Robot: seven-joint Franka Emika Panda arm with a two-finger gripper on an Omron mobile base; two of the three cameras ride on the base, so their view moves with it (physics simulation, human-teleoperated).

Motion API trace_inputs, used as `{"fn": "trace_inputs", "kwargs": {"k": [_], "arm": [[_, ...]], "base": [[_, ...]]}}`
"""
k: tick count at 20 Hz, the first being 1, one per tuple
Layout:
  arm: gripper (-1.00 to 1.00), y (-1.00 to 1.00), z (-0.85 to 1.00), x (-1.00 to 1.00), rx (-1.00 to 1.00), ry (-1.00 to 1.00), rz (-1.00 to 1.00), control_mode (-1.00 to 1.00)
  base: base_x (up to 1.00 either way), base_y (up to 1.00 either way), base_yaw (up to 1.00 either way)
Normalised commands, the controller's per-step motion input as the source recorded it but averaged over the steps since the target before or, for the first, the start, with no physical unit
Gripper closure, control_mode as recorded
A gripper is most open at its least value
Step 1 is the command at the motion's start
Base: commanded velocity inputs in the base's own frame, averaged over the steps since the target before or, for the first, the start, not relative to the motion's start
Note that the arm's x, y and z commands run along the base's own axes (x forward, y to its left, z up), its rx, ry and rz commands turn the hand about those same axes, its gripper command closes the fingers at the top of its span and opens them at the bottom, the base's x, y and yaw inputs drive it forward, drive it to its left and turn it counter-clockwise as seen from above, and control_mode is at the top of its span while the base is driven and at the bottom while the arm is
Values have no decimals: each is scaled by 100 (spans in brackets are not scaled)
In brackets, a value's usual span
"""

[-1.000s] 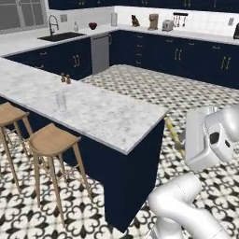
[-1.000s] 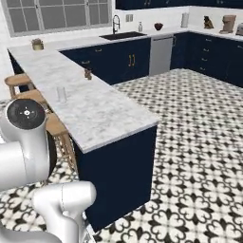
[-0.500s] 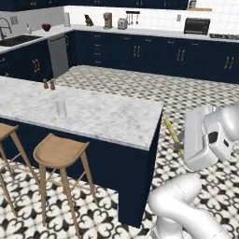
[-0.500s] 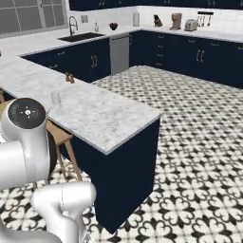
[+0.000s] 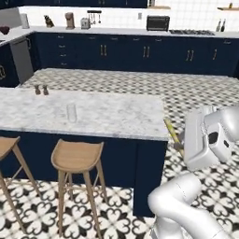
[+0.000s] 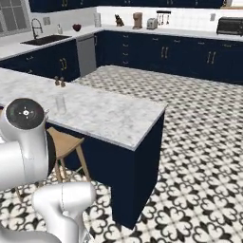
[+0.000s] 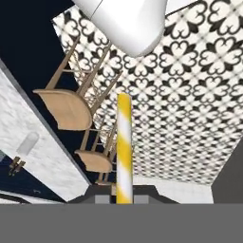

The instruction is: Take a straw from the drawer in front and place it inside the glass cup on the dining counter.

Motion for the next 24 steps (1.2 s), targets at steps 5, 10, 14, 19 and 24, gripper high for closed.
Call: {"fn": "trace_inputs", "kwargs": {"k": [5, 10, 14, 19, 24], "arm": [[100, 0, 0, 0, 0, 0, 0, 100], [100, 0, 0, 0, 0, 0, 0, 100], [100, 0, 0, 0, 0, 0, 0, 100], [100, 0, 0, 0, 0, 0, 0, 100], [100, 0, 0, 0, 0, 0, 0, 100]], "base": [[-3, 100, -43], [-15, 100, -43], [0, 95, -44], [0, 81, -46], [0, 71, -51]]}}
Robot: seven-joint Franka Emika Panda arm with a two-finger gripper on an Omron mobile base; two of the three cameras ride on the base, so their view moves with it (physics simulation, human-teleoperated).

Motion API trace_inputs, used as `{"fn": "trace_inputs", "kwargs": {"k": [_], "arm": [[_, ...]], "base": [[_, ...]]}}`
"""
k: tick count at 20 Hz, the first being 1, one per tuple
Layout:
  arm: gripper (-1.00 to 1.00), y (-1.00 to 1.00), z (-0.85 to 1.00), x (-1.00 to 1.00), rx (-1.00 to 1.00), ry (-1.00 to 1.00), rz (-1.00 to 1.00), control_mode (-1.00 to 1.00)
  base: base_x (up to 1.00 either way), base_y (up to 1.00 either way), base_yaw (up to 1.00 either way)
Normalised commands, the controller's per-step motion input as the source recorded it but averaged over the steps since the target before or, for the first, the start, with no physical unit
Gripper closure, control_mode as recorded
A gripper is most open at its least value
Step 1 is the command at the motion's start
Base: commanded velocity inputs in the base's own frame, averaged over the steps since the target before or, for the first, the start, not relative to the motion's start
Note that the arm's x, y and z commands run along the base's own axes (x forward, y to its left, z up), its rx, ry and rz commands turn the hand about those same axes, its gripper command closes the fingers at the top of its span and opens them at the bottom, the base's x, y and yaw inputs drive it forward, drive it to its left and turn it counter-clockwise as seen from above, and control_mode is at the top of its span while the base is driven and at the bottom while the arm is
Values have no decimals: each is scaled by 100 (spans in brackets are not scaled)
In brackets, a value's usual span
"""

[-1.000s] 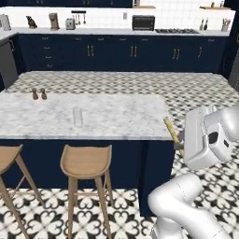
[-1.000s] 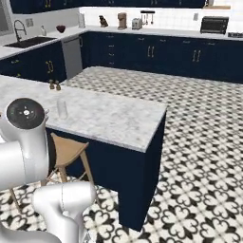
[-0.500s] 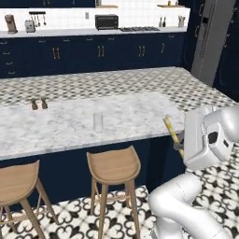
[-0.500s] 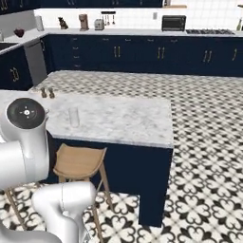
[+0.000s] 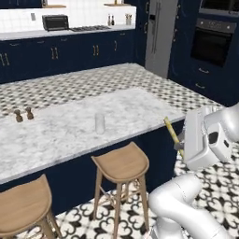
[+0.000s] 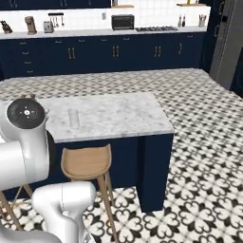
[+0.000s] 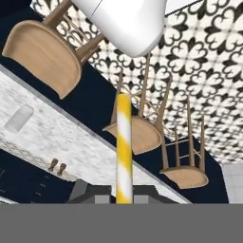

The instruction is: Take a straw from the drawer in front and place it inside the glass cup on the dining counter.

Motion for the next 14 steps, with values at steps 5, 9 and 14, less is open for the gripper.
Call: {"fn": "trace_inputs", "kwargs": {"k": [5, 9, 14], "arm": [[100, 0, 0, 0, 0, 0, 0, 100], [100, 0, 0, 0, 0, 0, 0, 100], [100, 0, 0, 0, 0, 0, 0, 100]], "base": [[7, 75, -56], [23, 81, -60], [16, 84, -55]]}}
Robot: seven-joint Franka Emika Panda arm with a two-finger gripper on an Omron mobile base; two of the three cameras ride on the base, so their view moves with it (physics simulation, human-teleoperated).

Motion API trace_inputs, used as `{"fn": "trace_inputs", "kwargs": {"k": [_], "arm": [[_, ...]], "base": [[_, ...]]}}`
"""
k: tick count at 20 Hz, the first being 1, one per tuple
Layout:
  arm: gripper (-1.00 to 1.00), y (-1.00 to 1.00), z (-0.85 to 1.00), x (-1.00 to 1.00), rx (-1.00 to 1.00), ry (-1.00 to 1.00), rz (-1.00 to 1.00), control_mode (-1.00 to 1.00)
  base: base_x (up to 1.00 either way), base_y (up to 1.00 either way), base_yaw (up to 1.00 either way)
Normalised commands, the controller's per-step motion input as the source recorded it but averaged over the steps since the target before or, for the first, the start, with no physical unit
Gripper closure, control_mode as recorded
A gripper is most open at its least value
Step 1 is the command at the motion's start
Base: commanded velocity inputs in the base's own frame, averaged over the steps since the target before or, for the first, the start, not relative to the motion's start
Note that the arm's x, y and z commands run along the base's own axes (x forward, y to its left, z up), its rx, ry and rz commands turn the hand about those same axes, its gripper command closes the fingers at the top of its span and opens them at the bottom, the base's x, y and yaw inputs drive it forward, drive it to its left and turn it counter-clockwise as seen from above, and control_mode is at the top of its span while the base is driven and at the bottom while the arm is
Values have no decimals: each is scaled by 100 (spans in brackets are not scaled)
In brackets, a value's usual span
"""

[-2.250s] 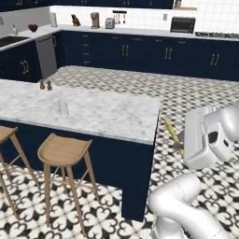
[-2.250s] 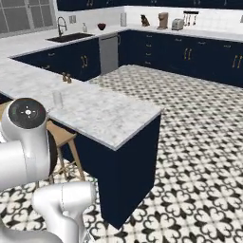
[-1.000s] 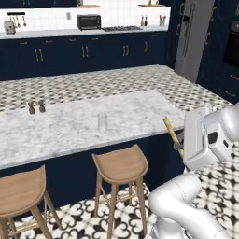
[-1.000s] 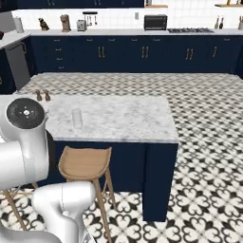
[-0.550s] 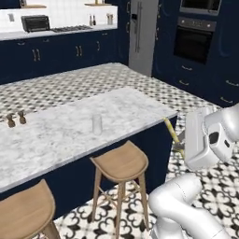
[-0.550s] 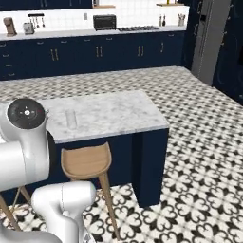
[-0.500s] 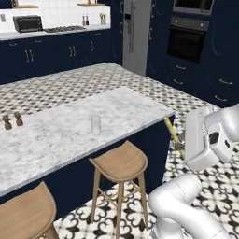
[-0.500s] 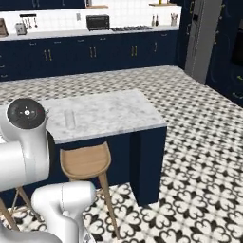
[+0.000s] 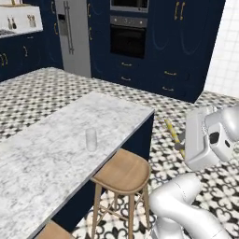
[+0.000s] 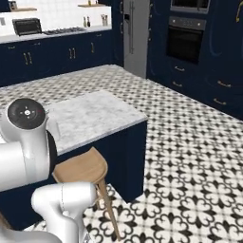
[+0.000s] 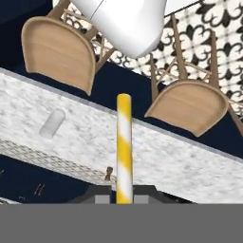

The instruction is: Take a straw from the drawer in front and place it inside the glass cup on the dining counter.

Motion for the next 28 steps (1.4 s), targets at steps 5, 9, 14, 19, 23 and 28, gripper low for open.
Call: {"fn": "trace_inputs", "kwargs": {"k": [5, 9, 14, 19, 23, 28], "arm": [[100, 0, 0, 0, 0, 0, 0, 100], [100, 41, 0, 25, -1, -4, -48, -100], [100, -9, 0, 53, 6, -6, -23, -100], [100, -38, 0, 48, 35, -7, -1, -100], [100, -1, -1, 48, 38, -14, 3, -100], [100, 11, -21, 46, 25, -32, 0, -100]], "base": [[1, 73, -51], [0, 0, 0], [0, 0, 0], [0, 0, 0], [0, 0, 0], [0, 0, 0]]}}
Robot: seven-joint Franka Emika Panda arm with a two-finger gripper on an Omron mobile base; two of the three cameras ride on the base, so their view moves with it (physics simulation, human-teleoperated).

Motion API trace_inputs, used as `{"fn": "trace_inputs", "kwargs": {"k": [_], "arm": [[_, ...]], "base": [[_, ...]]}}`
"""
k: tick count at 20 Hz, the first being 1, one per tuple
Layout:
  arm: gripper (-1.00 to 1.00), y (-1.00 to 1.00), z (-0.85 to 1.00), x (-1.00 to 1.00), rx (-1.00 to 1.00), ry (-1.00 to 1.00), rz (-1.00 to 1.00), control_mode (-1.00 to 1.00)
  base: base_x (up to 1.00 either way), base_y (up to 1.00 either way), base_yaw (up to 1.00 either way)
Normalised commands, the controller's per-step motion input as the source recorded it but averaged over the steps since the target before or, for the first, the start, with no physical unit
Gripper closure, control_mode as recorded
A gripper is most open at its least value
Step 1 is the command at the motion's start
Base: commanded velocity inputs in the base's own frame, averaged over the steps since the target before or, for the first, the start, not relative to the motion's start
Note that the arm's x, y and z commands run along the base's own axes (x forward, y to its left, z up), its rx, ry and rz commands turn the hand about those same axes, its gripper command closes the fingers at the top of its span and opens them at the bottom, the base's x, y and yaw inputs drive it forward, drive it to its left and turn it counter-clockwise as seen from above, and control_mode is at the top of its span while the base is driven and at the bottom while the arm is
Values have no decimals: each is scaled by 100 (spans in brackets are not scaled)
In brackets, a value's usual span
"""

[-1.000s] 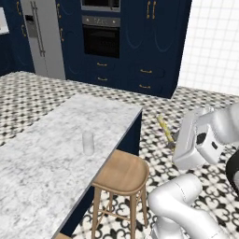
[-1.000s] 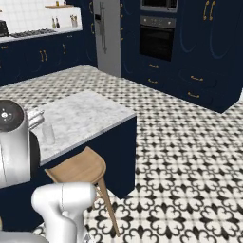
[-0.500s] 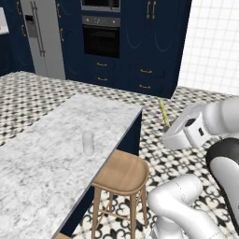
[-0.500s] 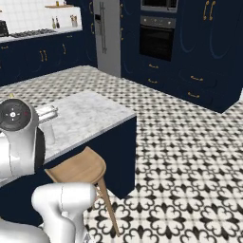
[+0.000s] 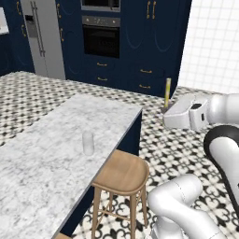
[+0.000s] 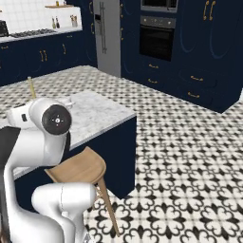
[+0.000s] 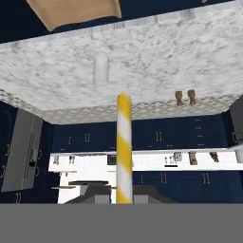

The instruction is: Take a straw from the drawer in front and place it inside the glass cup on the dining counter.

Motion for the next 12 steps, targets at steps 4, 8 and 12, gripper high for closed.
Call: {"fn": "trace_inputs", "kwargs": {"k": [4, 8, 12], "arm": [[100, 12, -49, 43, 2, -18, 0, -100], [100, 0, -69, 43, 0, -7, 8, -100], [100, 0, -73, 35, 0, -11, 11, -100]], "base": [[0, 0, 0], [0, 0, 0], [0, 0, 0]]}}
